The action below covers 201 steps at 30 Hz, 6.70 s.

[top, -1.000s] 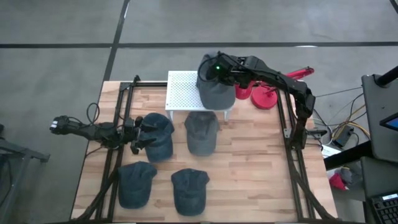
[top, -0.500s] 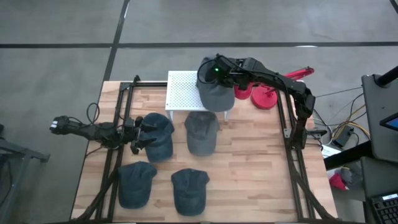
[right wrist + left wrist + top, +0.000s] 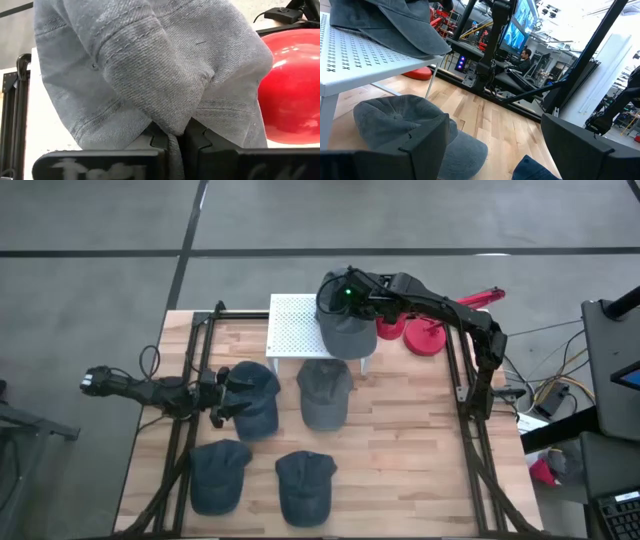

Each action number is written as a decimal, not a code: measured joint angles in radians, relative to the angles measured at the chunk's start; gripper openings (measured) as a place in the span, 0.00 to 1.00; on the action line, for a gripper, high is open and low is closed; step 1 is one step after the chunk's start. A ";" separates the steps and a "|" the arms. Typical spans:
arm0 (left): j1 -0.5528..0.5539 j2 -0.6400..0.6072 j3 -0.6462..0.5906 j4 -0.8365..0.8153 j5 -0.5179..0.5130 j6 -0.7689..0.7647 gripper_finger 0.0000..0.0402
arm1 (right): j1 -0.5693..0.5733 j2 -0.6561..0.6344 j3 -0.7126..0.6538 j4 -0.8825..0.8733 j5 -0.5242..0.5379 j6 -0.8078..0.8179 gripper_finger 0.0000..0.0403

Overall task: Pick & Place hat
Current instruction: Stack the bottom gray cap on the gray cap on the shelf, then stack the gray cap on the gray cap on the shelf

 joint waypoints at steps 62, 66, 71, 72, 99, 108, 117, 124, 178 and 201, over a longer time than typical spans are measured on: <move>0.000 0.000 0.000 -0.001 -0.015 0.208 0.79 | 0.533 -0.013 0.130 -0.170 0.004 -0.129 0.33; 0.000 0.000 0.000 -0.002 -0.015 0.207 0.79 | 0.559 -0.013 0.057 -0.131 0.004 -0.105 0.37; 0.000 0.000 0.000 -0.019 -0.015 0.211 0.79 | 0.570 -0.013 -0.043 -0.054 0.004 -0.107 0.45; 0.000 0.000 0.000 -0.020 -0.015 0.214 0.79 | 0.569 -0.013 -0.066 -0.029 0.004 -0.104 0.47; 0.000 0.000 0.000 -0.029 -0.015 0.226 0.79 | 0.500 -0.011 -0.566 0.639 0.004 -0.058 0.68; 0.000 0.000 0.000 -0.033 -0.015 0.228 0.79 | 0.453 0.000 -0.630 0.663 0.007 -0.026 0.69; 0.000 0.000 0.000 -0.032 -0.015 0.235 0.79 | 0.452 0.002 -0.715 0.681 0.001 0.040 0.68; 0.000 0.000 0.000 -0.031 -0.015 0.236 0.79 | 0.453 0.002 -0.765 0.679 -0.027 0.078 0.66; 0.000 0.000 0.000 -0.029 -0.015 0.233 0.79 | 0.511 -0.002 -0.678 0.329 -0.178 0.116 0.57; 0.000 0.000 0.000 -0.032 -0.015 0.235 0.79 | 0.527 0.258 -0.602 0.346 -0.305 0.088 0.43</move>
